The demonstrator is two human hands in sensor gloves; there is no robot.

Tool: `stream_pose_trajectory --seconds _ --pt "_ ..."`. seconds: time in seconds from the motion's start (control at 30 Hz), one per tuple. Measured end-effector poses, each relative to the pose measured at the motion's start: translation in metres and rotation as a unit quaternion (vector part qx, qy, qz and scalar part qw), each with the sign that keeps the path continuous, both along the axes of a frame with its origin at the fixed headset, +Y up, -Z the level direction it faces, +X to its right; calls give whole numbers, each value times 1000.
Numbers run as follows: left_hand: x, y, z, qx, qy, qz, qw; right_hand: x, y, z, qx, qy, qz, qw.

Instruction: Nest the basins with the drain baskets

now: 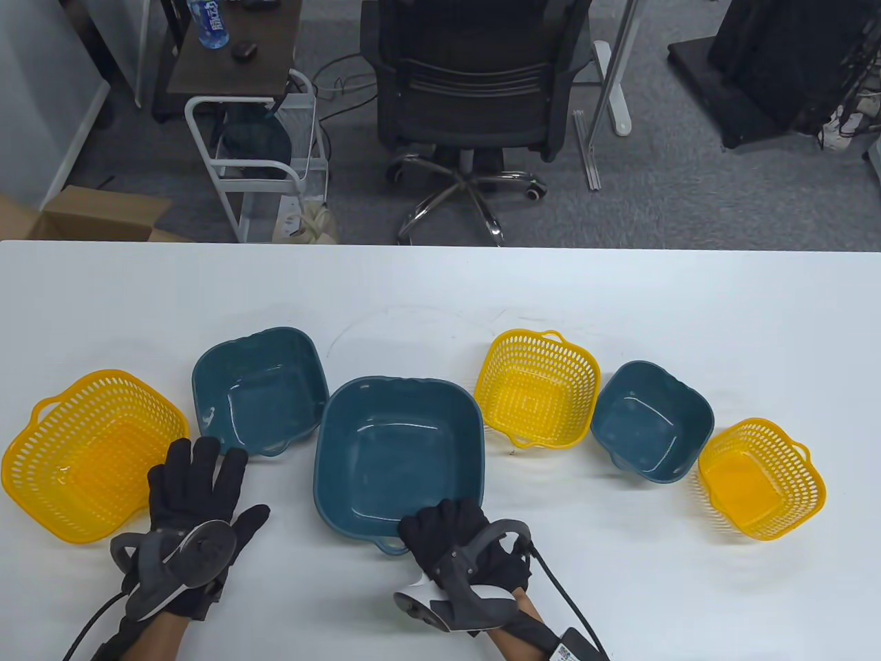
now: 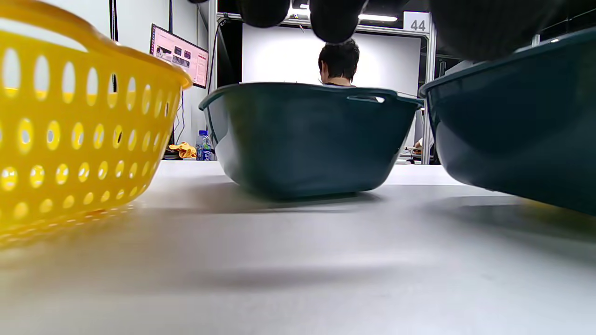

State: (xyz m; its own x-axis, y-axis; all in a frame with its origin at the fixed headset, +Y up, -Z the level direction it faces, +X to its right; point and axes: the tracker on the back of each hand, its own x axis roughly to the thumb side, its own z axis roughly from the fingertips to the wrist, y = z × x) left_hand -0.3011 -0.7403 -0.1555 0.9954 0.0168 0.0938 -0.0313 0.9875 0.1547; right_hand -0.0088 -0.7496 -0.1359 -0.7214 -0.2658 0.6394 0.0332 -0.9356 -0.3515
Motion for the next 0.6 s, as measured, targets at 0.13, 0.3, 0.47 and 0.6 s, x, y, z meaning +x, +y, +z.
stream_pose_trajectory --seconds 0.13,0.3,0.47,0.6 --pt "2 -1 0 -4 -2 -4 1000 -3 -2 -1 -1 -6 0 1000" --pt "1 -1 0 -7 0 -3 1000 -2 -3 -2 0 -10 -7 1000" --pt "2 -1 2 -12 2 -7 1000 -1 -3 -2 1 -12 -6 1000" --pt "1 -1 3 -11 5 -6 1000 0 -3 -1 -5 -11 -11 1000"
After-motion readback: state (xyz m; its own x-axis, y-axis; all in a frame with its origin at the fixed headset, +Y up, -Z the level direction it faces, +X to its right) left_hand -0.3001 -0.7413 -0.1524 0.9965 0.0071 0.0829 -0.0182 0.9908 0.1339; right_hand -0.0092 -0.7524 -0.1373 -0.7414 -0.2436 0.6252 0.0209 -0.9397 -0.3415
